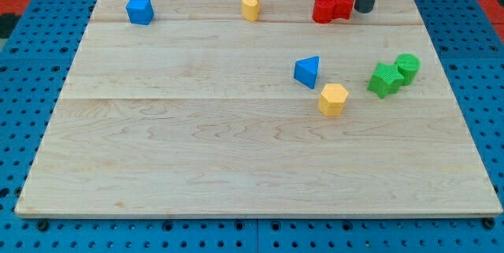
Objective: Separate the red circle from the red star
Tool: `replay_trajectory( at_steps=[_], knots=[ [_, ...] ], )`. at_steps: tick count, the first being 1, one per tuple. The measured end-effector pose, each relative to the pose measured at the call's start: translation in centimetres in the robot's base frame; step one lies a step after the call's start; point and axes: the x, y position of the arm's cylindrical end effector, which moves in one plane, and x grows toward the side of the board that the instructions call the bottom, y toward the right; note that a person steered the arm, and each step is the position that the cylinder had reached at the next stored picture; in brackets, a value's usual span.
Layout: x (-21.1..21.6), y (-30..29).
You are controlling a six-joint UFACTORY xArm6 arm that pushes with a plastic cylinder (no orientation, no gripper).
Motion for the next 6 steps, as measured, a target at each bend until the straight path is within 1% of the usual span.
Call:
replay_trajectory(
  at_steps=[1, 2, 3, 4, 5, 6],
  knots=[
    [-2.0, 2.4],
    [2.9, 1.7],
    [6.9, -4.6],
    [6.1, -8.1],
    [4.7, -8.7],
    [2.3, -7.0]
  ],
)
